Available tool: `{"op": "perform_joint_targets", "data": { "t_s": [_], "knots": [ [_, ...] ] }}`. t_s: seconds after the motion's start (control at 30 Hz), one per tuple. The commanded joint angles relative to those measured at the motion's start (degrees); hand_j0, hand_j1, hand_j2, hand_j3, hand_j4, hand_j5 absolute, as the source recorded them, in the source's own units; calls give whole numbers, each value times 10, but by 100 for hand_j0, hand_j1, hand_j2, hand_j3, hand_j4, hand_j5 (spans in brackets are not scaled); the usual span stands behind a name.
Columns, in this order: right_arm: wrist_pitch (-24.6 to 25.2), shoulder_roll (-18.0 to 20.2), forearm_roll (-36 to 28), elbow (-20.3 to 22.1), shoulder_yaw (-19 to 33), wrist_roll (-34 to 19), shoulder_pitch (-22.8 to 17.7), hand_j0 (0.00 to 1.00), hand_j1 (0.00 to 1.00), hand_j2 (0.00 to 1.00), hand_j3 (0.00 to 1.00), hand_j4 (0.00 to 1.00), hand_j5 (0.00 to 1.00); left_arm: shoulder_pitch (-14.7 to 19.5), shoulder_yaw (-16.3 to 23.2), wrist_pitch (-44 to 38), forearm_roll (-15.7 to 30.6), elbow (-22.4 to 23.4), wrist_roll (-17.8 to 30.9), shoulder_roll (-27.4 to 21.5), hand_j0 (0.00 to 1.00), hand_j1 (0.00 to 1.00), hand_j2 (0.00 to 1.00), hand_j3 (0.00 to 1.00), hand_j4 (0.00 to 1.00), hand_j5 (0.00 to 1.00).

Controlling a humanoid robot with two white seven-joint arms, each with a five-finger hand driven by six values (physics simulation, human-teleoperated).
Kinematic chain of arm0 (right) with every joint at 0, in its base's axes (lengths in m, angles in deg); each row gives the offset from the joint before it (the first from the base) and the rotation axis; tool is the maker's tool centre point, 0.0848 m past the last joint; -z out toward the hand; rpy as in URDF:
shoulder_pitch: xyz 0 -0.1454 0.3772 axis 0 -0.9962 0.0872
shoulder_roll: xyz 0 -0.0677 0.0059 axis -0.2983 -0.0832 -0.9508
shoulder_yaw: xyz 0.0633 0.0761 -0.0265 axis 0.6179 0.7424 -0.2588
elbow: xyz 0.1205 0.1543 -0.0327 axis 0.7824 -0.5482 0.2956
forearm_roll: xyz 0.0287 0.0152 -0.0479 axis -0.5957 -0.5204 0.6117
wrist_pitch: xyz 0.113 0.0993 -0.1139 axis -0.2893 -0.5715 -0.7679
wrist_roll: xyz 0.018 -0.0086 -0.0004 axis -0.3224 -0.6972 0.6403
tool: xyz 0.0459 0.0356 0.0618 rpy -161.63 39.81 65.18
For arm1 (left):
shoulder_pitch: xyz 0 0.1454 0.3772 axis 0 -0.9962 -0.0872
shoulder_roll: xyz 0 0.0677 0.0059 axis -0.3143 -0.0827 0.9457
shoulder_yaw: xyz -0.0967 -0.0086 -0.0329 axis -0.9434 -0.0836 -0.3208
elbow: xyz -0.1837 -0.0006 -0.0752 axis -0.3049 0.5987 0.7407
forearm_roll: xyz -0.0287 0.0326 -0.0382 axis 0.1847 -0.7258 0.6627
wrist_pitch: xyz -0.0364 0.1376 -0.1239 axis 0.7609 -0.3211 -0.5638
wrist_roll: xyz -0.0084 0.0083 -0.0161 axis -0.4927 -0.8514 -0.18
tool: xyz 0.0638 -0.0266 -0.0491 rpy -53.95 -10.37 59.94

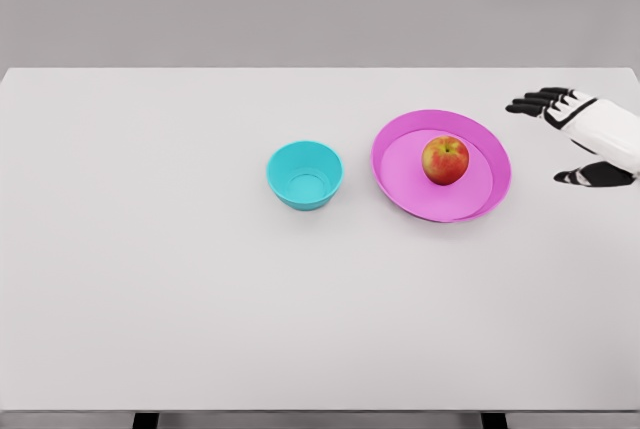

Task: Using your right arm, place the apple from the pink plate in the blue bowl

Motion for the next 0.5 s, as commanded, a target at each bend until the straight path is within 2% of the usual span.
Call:
{"op": "perform_joint_targets", "data": {
  "t_s": [0.0,0.07,0.1,0.17,0.2,0.23,0.27,0.33,0.37,0.4,0.47],
  "knots": [
    [0,2,-5,5,-2,0,0,100,100,100,100,100,100,0,0,0,0,0,0,0,100,100,100,100,100,100],
    [0,1,-9,-2,1,0,2,100,100,100,100,100,100,0,0,0,0,0,0,0,100,100,100,100,100,100],
    [0,0,-8,-36,2,0,-2,100,100,100,100,100,100,0,0,0,0,0,0,0,100,100,100,100,100,100],
    [0,-3,-4,-47,1,-4,2,100,100,100,100,100,100,0,0,0,0,0,0,0,100,100,100,100,100,100],
    [0,-7,-4,-56,2,-57,10,100,100,100,100,100,100,0,0,0,0,0,0,0,100,100,100,100,100,100],
    [0,-25,-4,-59,1,-170,47,100,100,100,100,100,100,0,0,0,0,0,0,0,100,100,100,100,100,100],
    [0,-32,-6,-62,-1,-239,71,100,100,100,100,100,100,0,0,0,0,0,0,0,100,100,100,100,100,100],
    [0,-52,-5,-88,-14,-284,105,100,100,100,100,100,100,0,0,0,0,0,0,0,100,100,100,100,100,100],
    [0,-79,-5,-131,-60,-302,156,100,100,100,100,100,100,0,0,1,0,0,0,0,100,100,100,100,100,100],
    [0,-98,-5,-162,-101,-304,192,100,100,100,100,100,100,0,0,0,0,0,0,0,100,100,100,100,100,100],
    [0,-116,-4,-181,-134,-304,218,100,100,100,100,100,100,0,0,1,0,0,0,0,100,100,100,100,100,100]
  ]
}}
